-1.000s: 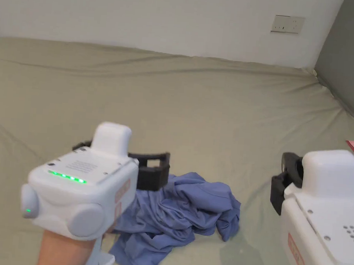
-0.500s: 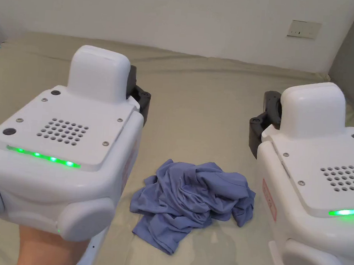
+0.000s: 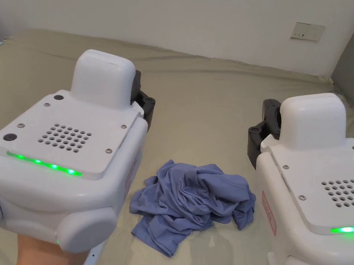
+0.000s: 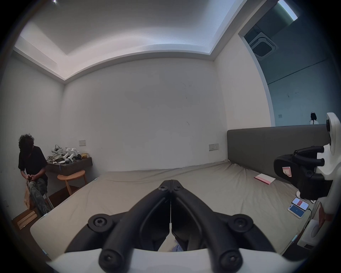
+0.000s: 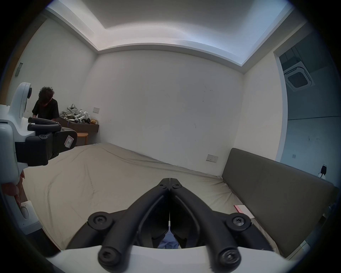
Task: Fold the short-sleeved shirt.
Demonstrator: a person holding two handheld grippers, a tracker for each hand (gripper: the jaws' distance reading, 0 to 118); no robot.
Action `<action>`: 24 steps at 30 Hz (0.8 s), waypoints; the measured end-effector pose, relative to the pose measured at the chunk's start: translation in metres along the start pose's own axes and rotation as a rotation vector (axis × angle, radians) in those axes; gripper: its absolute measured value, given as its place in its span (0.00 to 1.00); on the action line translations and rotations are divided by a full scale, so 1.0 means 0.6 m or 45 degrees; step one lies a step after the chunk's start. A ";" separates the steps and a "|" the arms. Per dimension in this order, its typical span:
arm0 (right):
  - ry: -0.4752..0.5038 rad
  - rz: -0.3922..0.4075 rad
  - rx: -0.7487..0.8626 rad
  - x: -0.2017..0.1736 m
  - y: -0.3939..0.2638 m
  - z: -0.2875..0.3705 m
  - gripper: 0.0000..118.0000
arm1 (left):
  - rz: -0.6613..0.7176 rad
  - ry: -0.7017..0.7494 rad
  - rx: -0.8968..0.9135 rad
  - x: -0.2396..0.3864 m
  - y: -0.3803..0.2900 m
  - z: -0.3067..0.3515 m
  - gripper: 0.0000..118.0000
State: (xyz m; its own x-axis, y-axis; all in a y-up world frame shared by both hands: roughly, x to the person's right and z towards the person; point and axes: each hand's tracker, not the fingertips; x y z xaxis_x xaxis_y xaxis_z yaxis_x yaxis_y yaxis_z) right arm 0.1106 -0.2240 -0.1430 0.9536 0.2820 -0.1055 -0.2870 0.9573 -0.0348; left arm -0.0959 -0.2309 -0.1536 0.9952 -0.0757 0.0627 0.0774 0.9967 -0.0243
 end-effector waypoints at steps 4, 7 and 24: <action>0.009 -0.003 -0.050 0.005 -0.028 -0.016 0.01 | 0.004 -0.042 -0.139 0.002 -0.040 -0.029 0.00; 0.017 -0.007 -0.097 0.011 -0.055 -0.031 0.01 | 0.004 -0.068 -0.312 0.004 -0.094 -0.059 0.00; -0.034 0.006 -0.449 0.090 -0.223 -0.125 0.01 | 0.144 -0.151 -1.242 0.113 -0.490 -0.249 0.89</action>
State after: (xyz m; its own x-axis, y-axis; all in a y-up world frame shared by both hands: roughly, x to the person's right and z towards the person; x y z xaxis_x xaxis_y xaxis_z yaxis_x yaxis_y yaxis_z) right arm 0.1935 -0.3418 -0.2186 0.9528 0.2928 -0.0804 -0.3010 0.8765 -0.3756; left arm -0.0424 -0.5334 -0.2911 0.9913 0.0748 0.1078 0.0516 0.5334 -0.8443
